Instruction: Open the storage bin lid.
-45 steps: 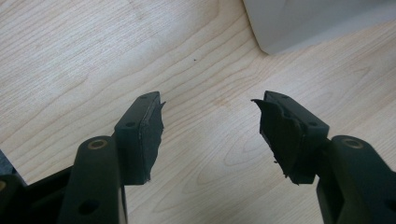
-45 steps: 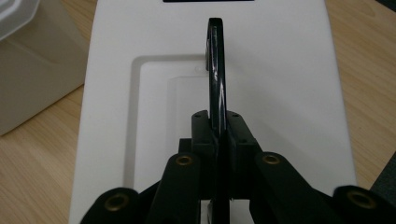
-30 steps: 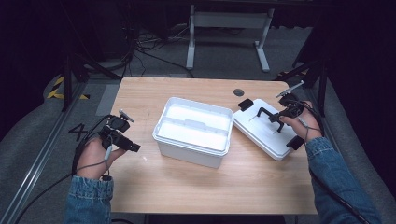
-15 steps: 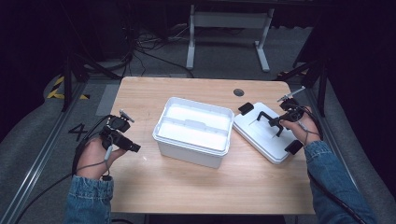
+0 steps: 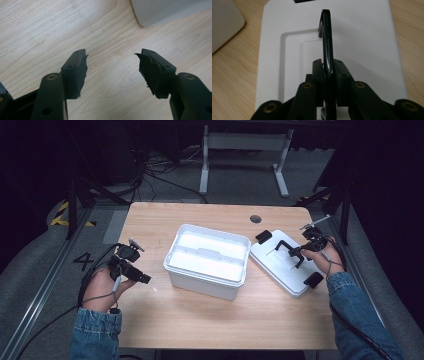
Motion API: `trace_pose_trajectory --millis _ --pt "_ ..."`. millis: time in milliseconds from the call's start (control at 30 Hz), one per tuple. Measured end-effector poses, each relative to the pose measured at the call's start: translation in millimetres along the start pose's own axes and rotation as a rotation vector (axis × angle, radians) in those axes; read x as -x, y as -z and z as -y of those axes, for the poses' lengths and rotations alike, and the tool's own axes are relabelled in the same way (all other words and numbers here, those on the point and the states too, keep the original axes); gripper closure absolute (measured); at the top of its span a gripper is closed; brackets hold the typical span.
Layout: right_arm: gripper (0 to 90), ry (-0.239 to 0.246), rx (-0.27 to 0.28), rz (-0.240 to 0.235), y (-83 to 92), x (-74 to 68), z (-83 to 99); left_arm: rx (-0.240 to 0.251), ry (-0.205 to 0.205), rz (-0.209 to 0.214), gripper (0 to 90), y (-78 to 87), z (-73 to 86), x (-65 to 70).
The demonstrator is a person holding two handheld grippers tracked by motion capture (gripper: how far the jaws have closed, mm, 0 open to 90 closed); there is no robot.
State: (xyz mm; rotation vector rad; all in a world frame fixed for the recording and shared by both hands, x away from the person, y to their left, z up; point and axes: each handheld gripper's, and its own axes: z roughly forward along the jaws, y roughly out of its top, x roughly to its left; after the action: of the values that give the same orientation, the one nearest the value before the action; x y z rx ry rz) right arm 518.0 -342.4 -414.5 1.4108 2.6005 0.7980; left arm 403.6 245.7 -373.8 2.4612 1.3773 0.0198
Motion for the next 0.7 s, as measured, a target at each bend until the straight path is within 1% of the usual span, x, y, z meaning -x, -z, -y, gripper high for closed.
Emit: trace_pose_trajectory --millis 67,167,267,333,367,433,467,567,600,633,667,700 --pt "69.6 -0.009 0.005 0.02 1.7 1.4 0.5 0.0 0.0 -0.001 39.7 0.1 0.1 0.0" --pt "60.8 -0.033 0.035 0.032 7.4 3.6 1.8 0.0 -0.002 -0.001 39.7 0.1 -0.2 0.2" --pt "57.8 -0.033 0.063 0.03 16.9 0.8 2.7 -0.002 -0.006 0.0 39.7 -0.7 -0.6 0.5" --pt "56.9 -0.016 0.074 0.037 23.7 -3.4 3.1 -0.001 -0.005 0.0 39.7 -1.0 -1.0 0.6" --pt "56.6 -0.008 0.08 0.035 28.1 -6.8 3.2 -0.004 0.003 0.0 39.7 -0.8 -0.9 1.0" --pt "56.4 0.01 0.091 0.036 34.9 -12.3 3.5 -0.003 -0.006 -0.002 39.7 -0.5 -1.5 1.1" --pt "56.3 0.019 0.099 0.032 39.1 -16.2 4.0 0.0 0.001 -0.003 39.7 -0.8 -1.4 1.9" --pt "55.8 0.048 0.126 0.018 50.2 -28.1 6.7 -0.004 0.0 -0.002 39.7 -1.4 -0.9 2.7" --pt "55.7 0.057 0.131 0.013 53.1 -32.3 8.0 -0.006 -0.011 -0.008 39.7 -1.5 -0.9 2.2" --pt "55.6 0.069 0.137 0.011 55.8 -36.6 9.2 -0.012 -0.01 -0.004 39.7 -1.7 -0.6 2.2" --pt "55.4 0.079 0.14 0.004 58.5 -41.0 10.4 -0.014 0.002 -0.005 39.7 -1.3 -0.3 2.7" --pt "55.2 0.09 0.144 -0.001 61.1 -45.6 11.6 -0.006 -0.007 -0.007 39.7 -1.3 -0.6 1.9"
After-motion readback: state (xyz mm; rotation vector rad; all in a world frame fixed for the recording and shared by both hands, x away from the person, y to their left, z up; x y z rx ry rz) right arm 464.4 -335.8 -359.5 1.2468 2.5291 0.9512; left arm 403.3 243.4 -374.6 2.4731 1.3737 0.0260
